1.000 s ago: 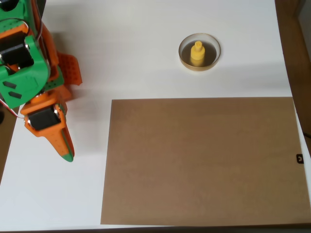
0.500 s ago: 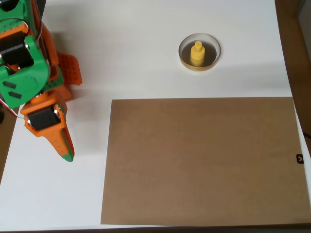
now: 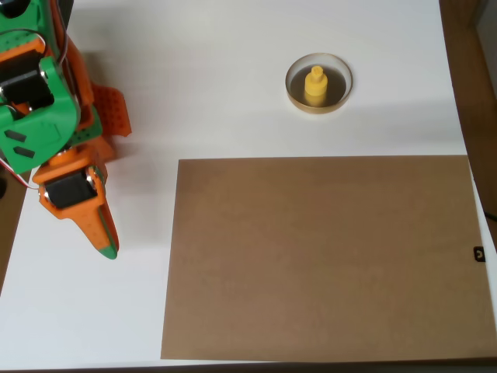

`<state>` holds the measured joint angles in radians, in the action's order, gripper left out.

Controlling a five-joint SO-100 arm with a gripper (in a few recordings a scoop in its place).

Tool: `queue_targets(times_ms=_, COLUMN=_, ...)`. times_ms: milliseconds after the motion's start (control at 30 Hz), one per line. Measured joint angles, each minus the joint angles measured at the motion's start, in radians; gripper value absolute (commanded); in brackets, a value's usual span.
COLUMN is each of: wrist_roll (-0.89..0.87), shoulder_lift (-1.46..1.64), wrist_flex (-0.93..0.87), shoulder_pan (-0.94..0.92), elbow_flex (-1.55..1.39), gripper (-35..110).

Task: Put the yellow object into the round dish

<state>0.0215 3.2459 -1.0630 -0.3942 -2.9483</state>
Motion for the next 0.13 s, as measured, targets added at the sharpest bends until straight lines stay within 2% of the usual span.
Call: queue_targets(times_ms=133, wrist_roll=0.000, shoulder_lift=0.000, wrist_flex=0.000, shoulder_pan=0.000, elbow_flex=0.000, gripper=1)
